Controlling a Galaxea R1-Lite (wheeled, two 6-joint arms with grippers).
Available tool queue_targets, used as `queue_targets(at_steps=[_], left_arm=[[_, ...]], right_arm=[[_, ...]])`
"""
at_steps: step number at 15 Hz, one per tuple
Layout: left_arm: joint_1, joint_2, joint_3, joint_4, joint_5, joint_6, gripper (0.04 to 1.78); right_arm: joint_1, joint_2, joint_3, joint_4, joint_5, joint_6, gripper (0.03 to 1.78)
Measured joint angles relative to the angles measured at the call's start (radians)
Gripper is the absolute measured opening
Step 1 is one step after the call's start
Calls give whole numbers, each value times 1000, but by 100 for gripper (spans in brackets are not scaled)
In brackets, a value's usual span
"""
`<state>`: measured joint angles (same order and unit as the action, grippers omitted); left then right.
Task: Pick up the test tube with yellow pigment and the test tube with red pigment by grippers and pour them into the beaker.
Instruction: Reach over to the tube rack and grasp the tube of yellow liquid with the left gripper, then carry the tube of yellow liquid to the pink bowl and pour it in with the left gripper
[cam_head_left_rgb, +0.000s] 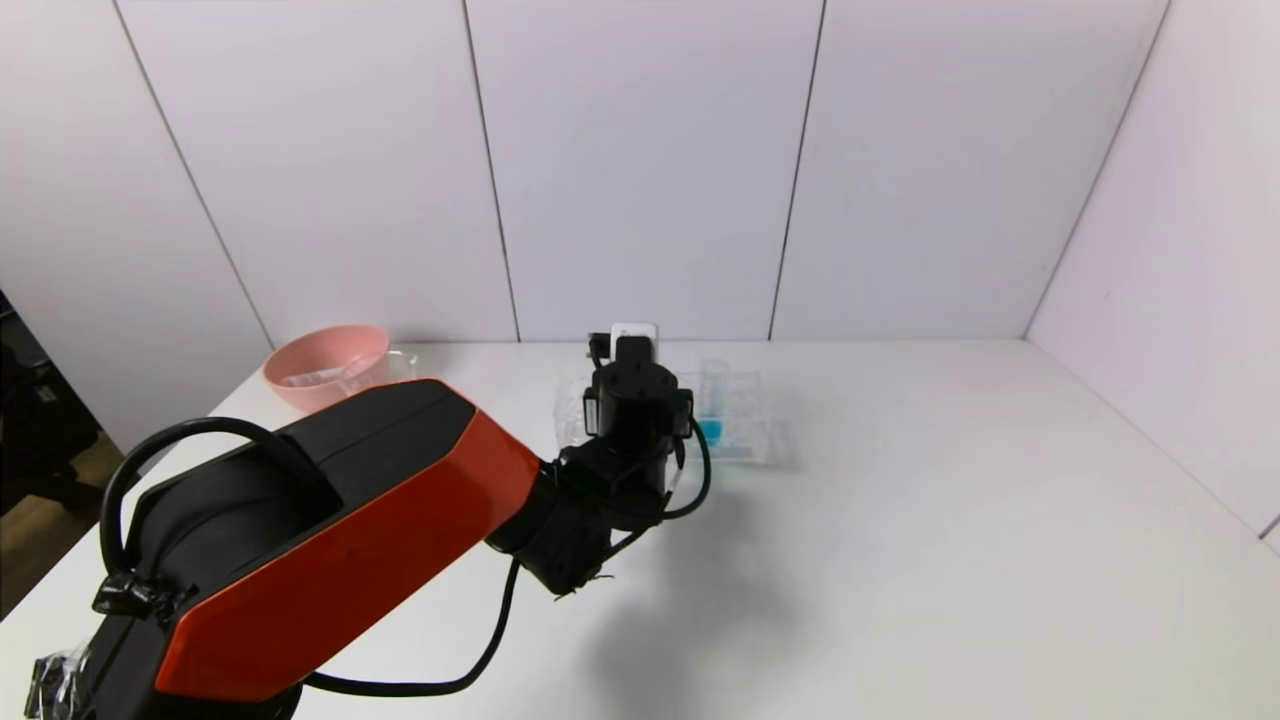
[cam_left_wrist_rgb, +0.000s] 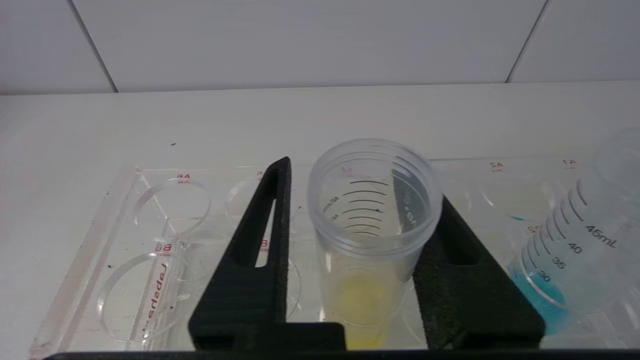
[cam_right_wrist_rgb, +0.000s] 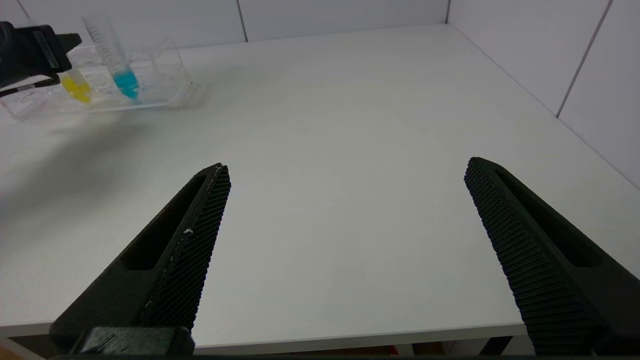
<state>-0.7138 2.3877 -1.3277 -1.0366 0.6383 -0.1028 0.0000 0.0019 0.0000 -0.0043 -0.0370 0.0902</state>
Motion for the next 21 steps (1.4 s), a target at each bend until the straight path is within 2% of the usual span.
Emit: queue_targets(at_steps=[2, 10, 17, 21], left_arm=[[0, -1, 0, -1, 0, 11, 49], [-7, -19, -21, 11, 8, 40, 51], [-33, -138, -102, 160, 9, 52, 51], [-37, -183, -107, 182, 9, 50, 51]], right_arm=[[0, 0, 0, 0, 0, 0, 171], [0, 0, 0, 0, 0, 0, 171], [0, 0, 0, 0, 0, 0, 171], [0, 0, 0, 0, 0, 0, 171]])
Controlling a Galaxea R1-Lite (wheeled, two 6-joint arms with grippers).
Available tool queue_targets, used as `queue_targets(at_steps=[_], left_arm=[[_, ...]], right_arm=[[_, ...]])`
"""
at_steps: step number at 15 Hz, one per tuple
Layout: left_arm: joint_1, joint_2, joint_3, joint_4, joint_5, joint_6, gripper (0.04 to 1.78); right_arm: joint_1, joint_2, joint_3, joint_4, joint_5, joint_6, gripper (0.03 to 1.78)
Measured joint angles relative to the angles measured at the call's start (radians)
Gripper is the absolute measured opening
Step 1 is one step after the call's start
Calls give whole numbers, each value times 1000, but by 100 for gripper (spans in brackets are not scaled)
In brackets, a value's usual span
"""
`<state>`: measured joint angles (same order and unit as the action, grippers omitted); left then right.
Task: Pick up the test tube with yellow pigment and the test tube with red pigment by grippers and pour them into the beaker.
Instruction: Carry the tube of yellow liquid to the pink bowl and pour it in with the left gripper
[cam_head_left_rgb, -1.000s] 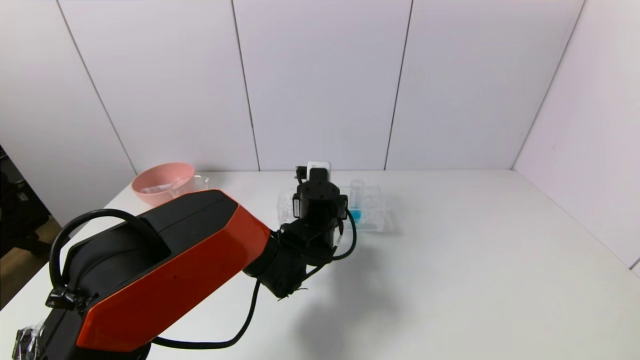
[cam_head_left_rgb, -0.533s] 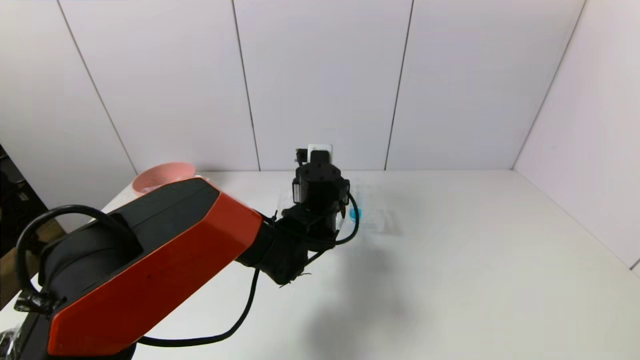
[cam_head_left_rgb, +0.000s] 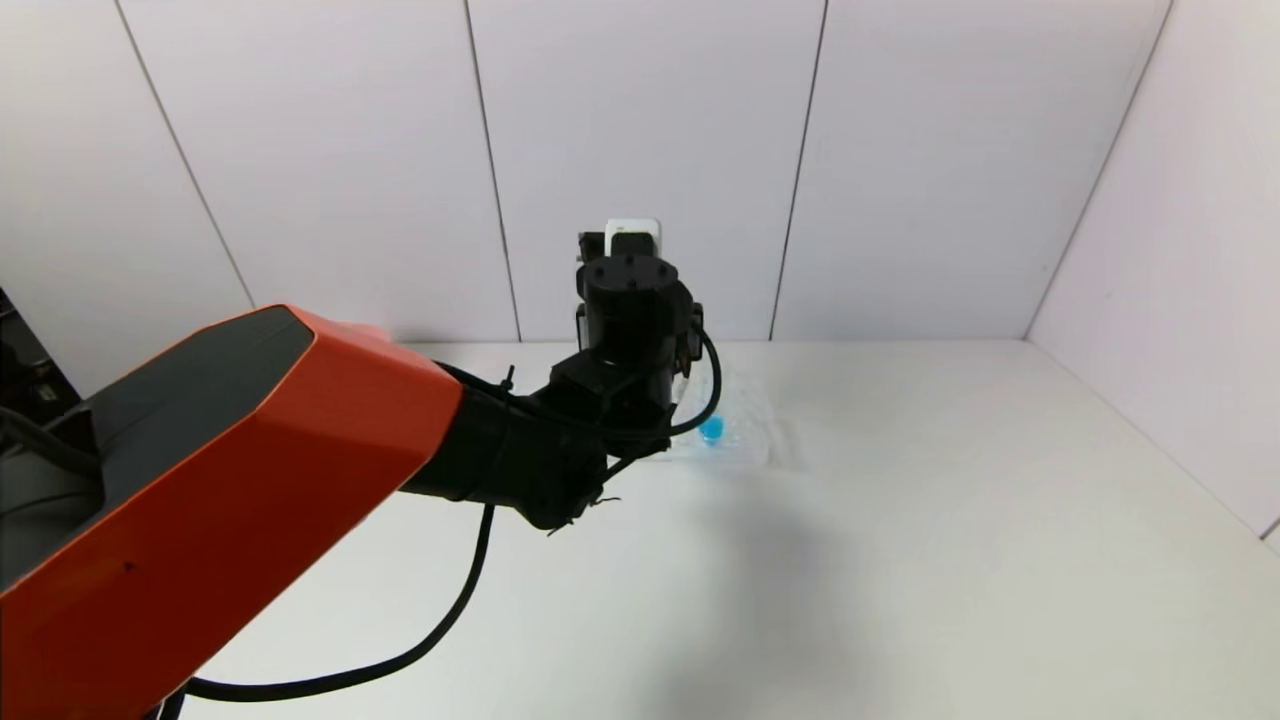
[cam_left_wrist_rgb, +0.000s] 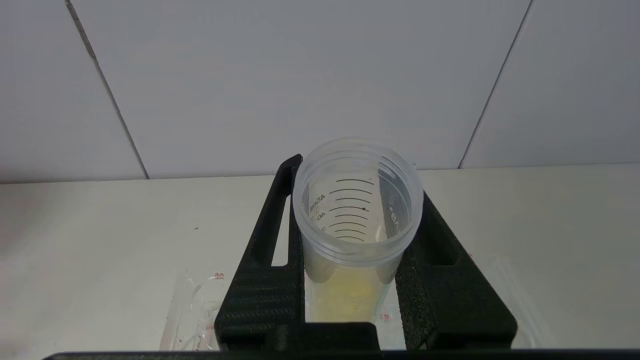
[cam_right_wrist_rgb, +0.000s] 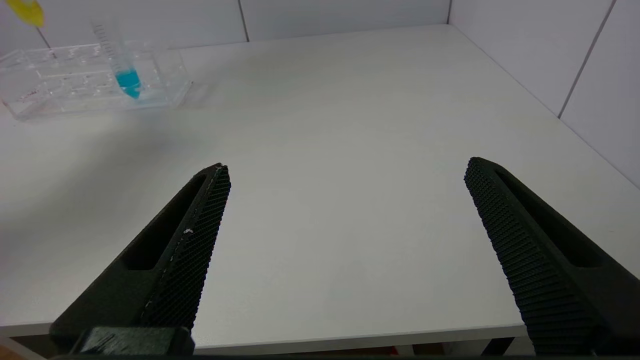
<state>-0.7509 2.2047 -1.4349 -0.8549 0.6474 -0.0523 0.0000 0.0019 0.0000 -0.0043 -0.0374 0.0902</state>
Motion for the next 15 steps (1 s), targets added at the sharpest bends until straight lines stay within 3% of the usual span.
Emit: queue_targets(at_steps=[4, 7, 10, 15], left_arm=[[0, -56, 53, 18, -29, 0, 51], [29, -172, 200, 53, -161, -1, 51], [124, -333, 403, 68, -393, 0, 51], [461, -566, 658, 73, -872, 10, 51]], right_arm=[[0, 0, 0, 0, 1, 0, 171], [0, 0, 0, 0, 1, 0, 171], [0, 0, 0, 0, 0, 0, 171], [0, 0, 0, 0, 1, 0, 171]])
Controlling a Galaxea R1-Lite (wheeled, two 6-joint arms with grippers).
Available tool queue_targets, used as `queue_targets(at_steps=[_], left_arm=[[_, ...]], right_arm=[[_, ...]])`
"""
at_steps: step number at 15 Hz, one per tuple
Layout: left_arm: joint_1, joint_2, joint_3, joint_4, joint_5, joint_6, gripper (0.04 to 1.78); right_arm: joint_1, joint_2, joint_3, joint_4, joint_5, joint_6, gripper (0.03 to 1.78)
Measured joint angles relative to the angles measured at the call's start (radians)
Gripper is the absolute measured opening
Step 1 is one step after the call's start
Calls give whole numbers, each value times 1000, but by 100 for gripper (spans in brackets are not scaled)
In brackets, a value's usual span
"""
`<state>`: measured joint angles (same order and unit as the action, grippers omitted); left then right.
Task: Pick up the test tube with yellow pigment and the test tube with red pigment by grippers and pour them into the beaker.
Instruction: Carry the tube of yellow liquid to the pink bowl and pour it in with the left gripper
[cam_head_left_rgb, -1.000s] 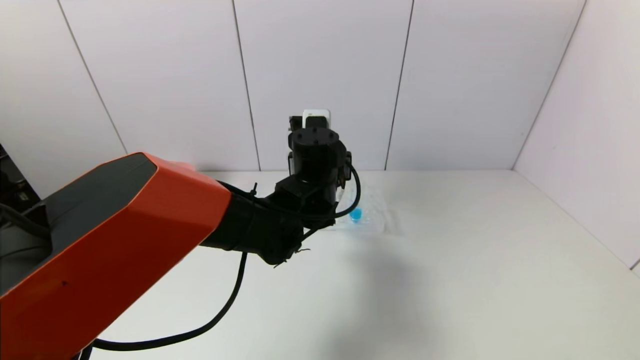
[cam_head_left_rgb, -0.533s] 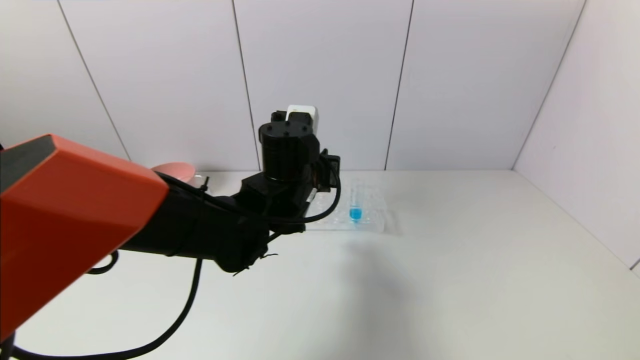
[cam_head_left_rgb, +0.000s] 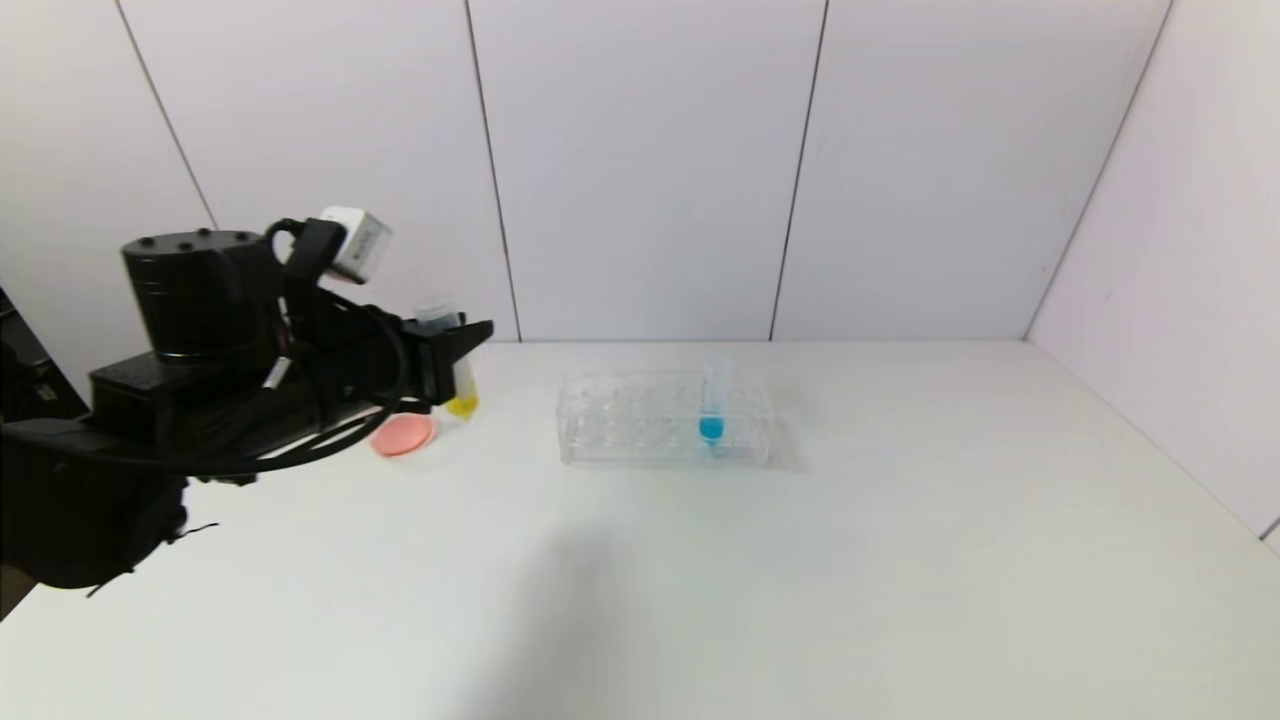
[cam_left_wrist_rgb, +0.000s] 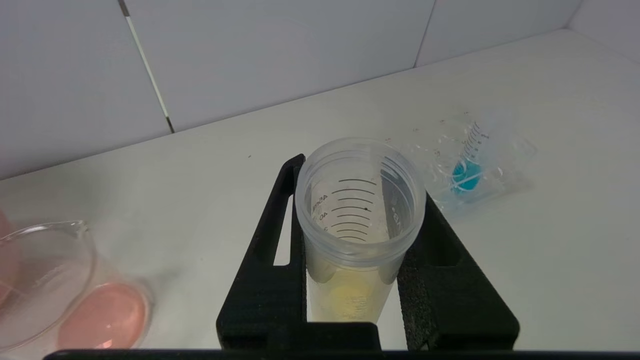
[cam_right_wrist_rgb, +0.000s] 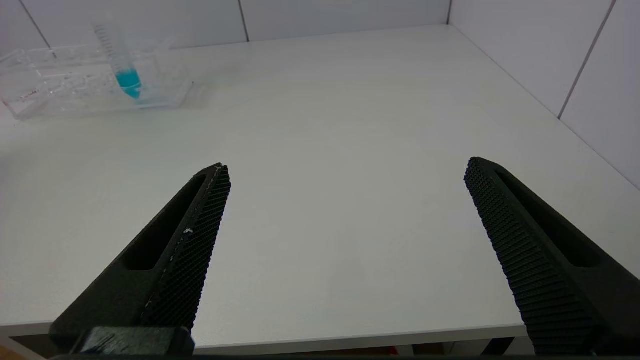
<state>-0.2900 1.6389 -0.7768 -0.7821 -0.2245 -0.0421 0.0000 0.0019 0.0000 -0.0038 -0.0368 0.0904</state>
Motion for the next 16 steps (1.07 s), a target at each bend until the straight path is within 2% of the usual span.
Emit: queue_targets(at_steps=[5, 8, 12, 16], left_arm=[[417, -98, 106, 12, -436, 53, 51], [583, -64, 58, 73, -619, 144, 51], [641, 42, -157, 310, -646, 280, 51], [646, 157, -489, 717, -646, 523, 51]], right_arm=[[0, 0, 0, 0, 0, 0, 171], [0, 0, 0, 0, 0, -1, 171], [0, 0, 0, 0, 0, 0, 171], [0, 0, 0, 0, 0, 0, 171]])
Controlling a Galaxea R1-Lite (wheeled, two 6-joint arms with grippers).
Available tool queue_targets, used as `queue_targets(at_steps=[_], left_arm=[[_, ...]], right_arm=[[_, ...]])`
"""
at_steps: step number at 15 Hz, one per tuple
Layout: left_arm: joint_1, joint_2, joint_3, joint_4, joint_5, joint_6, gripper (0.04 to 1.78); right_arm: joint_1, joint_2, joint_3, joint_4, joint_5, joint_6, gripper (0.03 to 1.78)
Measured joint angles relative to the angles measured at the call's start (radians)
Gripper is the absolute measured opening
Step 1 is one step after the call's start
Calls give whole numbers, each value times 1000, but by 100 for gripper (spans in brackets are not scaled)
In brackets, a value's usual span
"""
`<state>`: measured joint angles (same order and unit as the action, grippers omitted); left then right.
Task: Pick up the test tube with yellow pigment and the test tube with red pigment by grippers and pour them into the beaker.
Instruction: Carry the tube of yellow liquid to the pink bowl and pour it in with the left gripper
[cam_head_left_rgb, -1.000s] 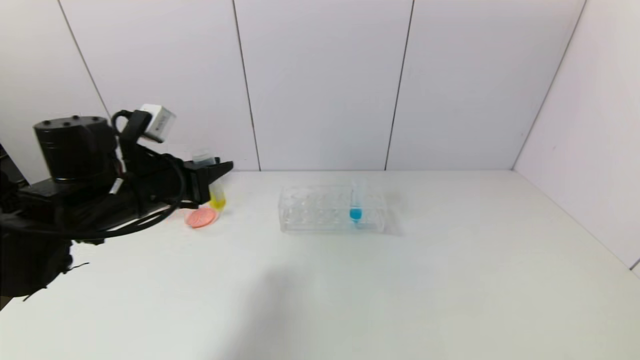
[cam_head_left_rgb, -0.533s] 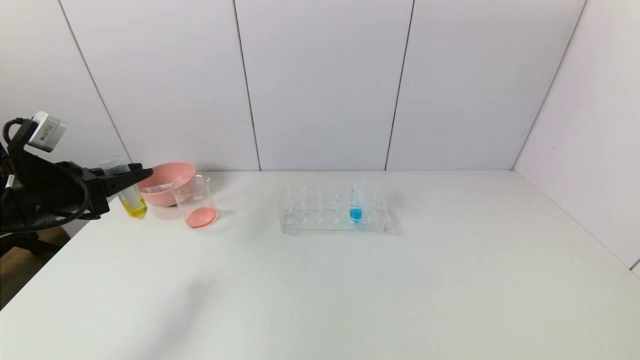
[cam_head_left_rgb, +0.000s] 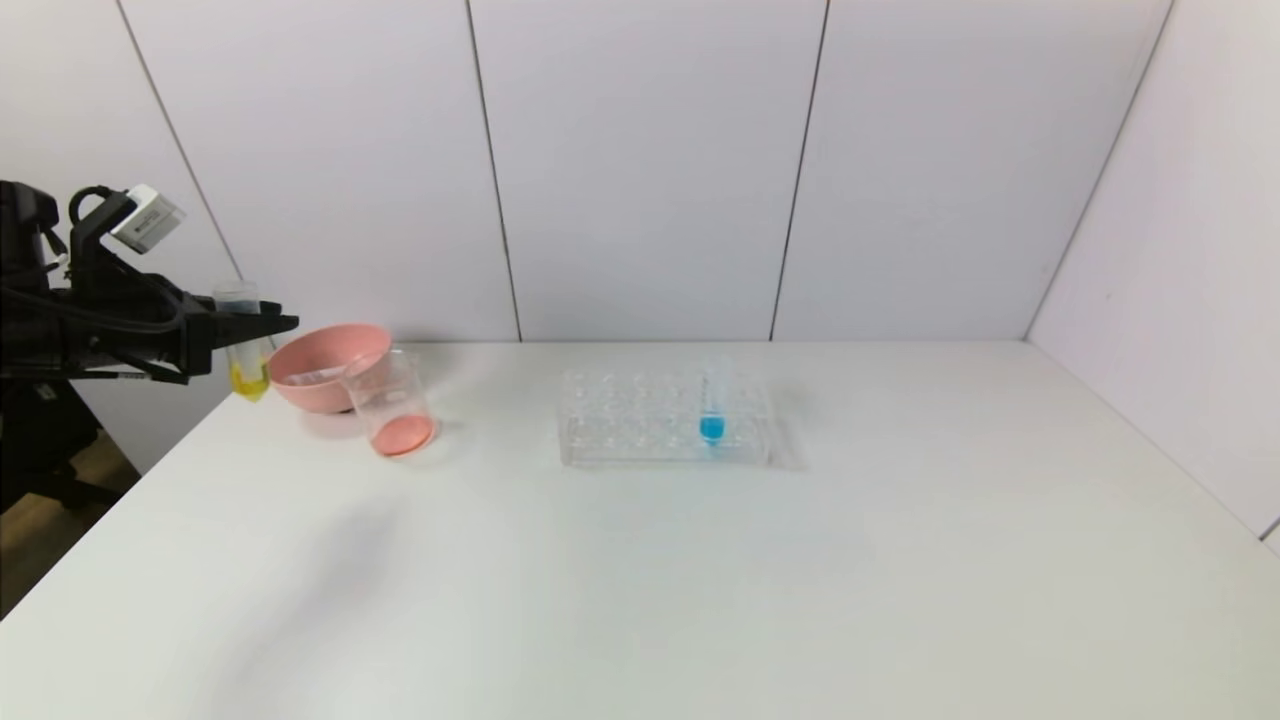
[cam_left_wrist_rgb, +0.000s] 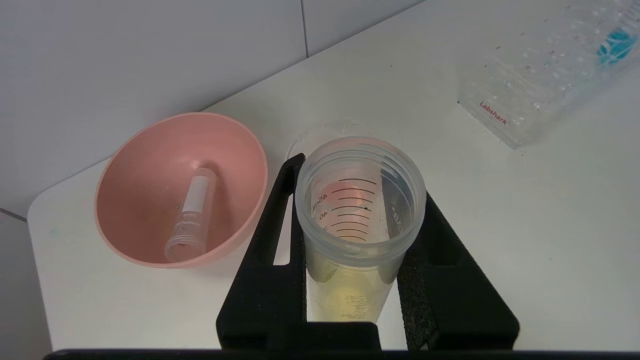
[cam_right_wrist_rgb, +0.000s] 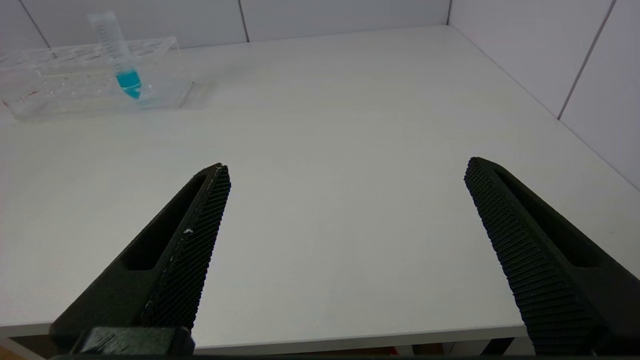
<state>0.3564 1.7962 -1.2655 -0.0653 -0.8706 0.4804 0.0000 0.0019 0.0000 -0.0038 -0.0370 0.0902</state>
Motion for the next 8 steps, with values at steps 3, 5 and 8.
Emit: queue_targets(at_steps=[3, 5, 8], left_arm=[[-7, 84, -241, 326, 5, 157, 51], [-22, 134, -364, 506, 10, 240, 51], [-45, 195, -547, 731, 13, 315, 51]], right_arm=[[0, 0, 0, 0, 0, 0, 171], [0, 0, 0, 0, 0, 0, 171], [0, 0, 0, 0, 0, 0, 171]])
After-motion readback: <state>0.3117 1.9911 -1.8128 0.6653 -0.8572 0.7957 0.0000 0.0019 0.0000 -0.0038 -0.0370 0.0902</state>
